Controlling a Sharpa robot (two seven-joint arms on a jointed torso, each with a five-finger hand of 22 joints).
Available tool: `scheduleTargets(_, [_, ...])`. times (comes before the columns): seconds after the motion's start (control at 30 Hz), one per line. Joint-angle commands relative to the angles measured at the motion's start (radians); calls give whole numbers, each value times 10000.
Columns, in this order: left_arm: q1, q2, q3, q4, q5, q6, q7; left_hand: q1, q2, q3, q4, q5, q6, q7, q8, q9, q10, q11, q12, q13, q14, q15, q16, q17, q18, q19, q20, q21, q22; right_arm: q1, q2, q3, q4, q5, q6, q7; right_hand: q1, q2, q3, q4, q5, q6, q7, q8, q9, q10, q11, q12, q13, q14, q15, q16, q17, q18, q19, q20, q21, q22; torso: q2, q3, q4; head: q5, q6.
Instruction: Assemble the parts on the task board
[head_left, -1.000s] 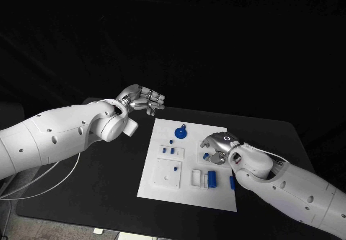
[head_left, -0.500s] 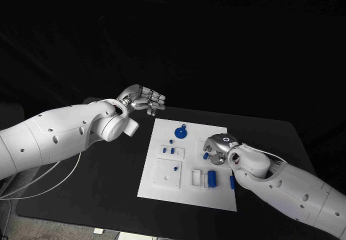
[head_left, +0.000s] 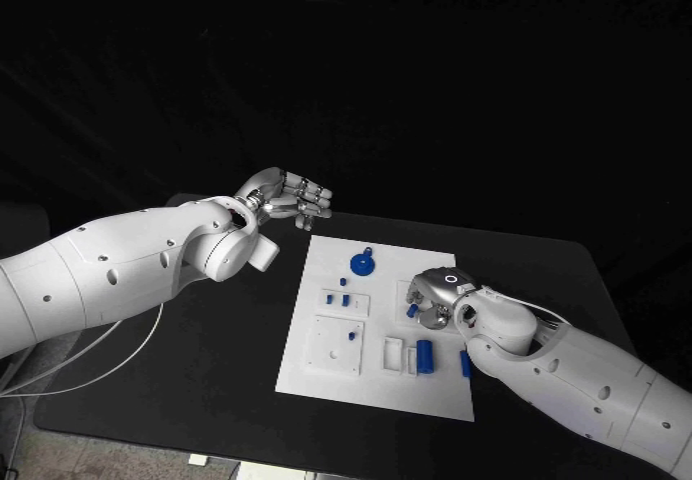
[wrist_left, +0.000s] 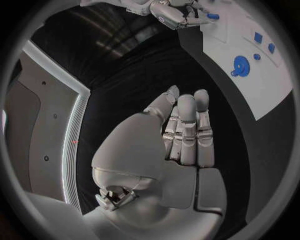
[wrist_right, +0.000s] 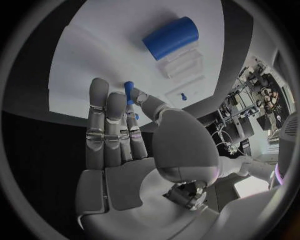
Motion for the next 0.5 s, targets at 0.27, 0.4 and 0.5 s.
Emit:
scheduleTargets(0.27, [1,28,6,2,64,130,54,-9,88,58,-22,42,-54,10,27,-11,74,6,-23,0,34,-2,-31,15,57,3,-21,29,197,-3,135,-1,-144,128,172,258,-78,132,-172,81,-77,187,23,27,15,146,7,-49,-1,44,-4,51,29,-93,356,-28,37,4,5,1,1,27,-32])
scheduleTargets(0.4, [1,31,6,-2,64,132,52,-23,89,60,-35,37,-77,15,36,-11,65,11,-30,2,33,2,-31,19,63,8,-15,24,195,-4,160,-2,-182,147,223,272,-36,255,-152,85,-155,340,12,32,24,319,-44,-44,2,33,-57,53,42,-113,351,-66,50,20,4,1,3,24,-30])
scheduleTargets(0.5, [1,33,6,-5,64,133,51,-23,89,60,-35,37,-77,15,36,-11,65,11,-30,2,33,2,-31,19,63,8,-15,24,195,-4,169,-3,-205,142,254,269,24,389,-124,88,-315,500,7,36,33,520,-105,-44,11,18,-123,56,59,-124,338,-130,70,53,-3,0,-5,30,-38])
